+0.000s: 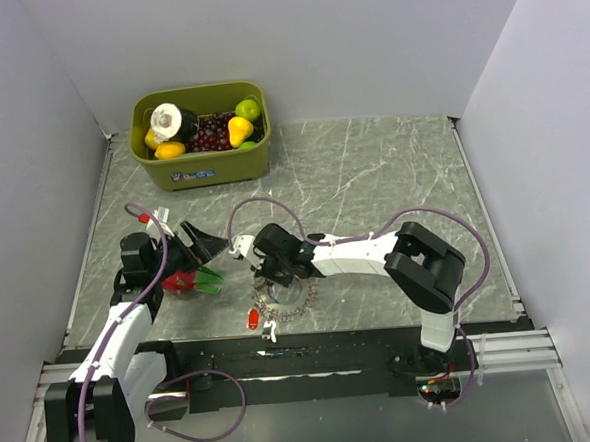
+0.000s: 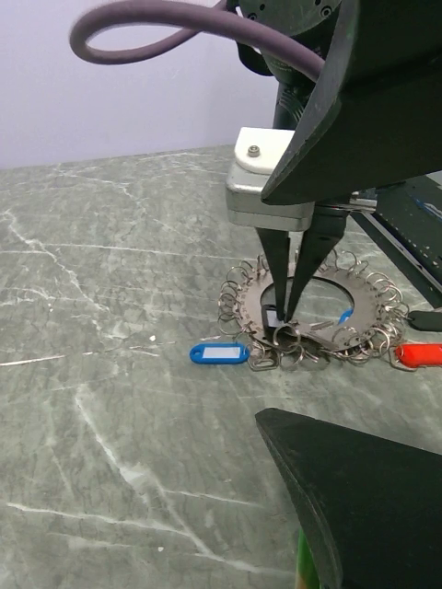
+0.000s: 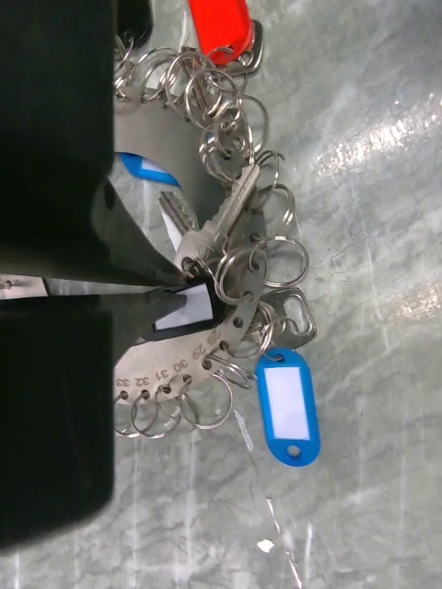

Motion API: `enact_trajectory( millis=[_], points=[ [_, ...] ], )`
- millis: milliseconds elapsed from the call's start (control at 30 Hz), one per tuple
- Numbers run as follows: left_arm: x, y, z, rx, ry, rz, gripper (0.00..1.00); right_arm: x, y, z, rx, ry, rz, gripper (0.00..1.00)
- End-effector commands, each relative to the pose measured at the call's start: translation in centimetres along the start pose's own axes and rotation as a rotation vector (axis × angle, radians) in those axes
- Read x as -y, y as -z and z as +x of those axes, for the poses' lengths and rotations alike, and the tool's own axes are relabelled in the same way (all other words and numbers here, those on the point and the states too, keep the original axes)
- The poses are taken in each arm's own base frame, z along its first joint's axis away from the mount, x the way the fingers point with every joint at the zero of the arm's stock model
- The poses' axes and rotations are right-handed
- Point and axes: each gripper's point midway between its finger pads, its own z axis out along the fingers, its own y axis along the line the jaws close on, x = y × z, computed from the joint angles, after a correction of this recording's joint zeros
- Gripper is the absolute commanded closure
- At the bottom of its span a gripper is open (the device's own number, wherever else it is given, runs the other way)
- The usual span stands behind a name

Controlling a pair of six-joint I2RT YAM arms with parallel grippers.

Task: Put the keys on the keyring

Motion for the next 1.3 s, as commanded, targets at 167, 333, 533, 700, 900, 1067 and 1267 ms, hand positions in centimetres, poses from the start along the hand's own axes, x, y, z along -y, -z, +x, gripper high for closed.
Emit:
enact_trajectory(
  millis=[167, 333, 533, 700, 900, 1067, 1267],
  points=[
    [1.3, 0.1, -1.1, 0.032, -0.036, 0.039, 0.01, 1.2, 1.8, -1.7, 0.076, 0.013, 0.085, 1.00],
    [1.4, 0.1, -1.1, 0.032, -0.036, 0.041, 0.01, 0.2, 3.4, -2.4, 0.147, 0.026, 0.037, 1.00],
    [1.4, 0.1, -1.0, 0.031, -0.038, 0.049, 0.01, 0.1, 3.3, -2.6, 0.167, 0.021, 0.033, 0.71],
    [1.3, 0.1, -0.9, 0.029, -0.034, 0.047, 0.01, 0.2, 1.6, -2.3, 0.124, 0.021, 0.029, 0.49],
    [1.4, 0.1, -0.9, 0.027, -0.034, 0.054, 0.01, 0.5, -0.1, -1.3, 0.064, 0.010, 0.044, 0.42],
    [1.4, 0.0, -0.9, 0.026, -0.034, 0.055, 0.01, 0.2, -0.9, -1.0, 0.042, 0.005, 0.029, 0.59],
    [1.4, 0.1, -0.9, 0.029, -0.034, 0.054, 0.01, 0.3, -0.6, -0.7, 0.024, 0.000, 0.036, 1.00]
  ],
)
